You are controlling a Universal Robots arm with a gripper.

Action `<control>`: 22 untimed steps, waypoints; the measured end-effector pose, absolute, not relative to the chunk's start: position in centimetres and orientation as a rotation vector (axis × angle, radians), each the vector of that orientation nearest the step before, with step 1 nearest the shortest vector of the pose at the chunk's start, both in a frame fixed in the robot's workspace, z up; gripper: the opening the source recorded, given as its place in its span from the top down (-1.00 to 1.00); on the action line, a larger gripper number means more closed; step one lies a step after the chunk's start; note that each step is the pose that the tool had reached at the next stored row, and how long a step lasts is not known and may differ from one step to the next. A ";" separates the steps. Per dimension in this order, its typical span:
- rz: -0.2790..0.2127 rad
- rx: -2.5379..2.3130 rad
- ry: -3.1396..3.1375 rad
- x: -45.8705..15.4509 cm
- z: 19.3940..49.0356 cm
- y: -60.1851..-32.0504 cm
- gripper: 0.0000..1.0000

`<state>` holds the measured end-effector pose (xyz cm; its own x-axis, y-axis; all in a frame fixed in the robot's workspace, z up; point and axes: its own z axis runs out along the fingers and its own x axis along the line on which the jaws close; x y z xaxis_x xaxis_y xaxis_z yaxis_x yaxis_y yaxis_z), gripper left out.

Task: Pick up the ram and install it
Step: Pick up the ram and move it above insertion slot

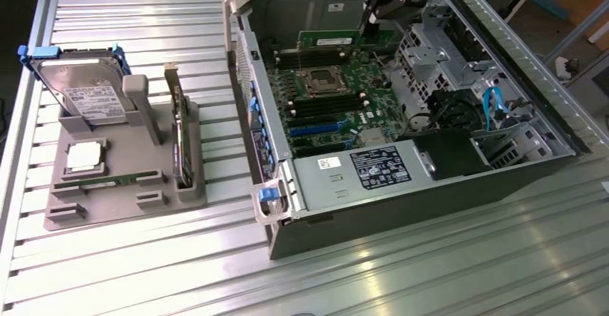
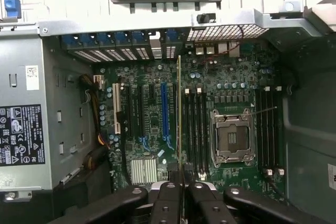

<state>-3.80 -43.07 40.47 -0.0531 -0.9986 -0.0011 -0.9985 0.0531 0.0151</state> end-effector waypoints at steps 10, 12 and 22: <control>-0.020 2.156 -2.273 -3.8 40.4 -40.1 0.76; -0.020 2.156 -2.273 -3.8 40.3 -39.8 0.76; -0.018 2.158 -2.275 -3.8 40.3 -39.6 0.76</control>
<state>-3.80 -39.63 40.34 -0.0528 -0.9986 -0.0031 -0.9985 0.0527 0.0126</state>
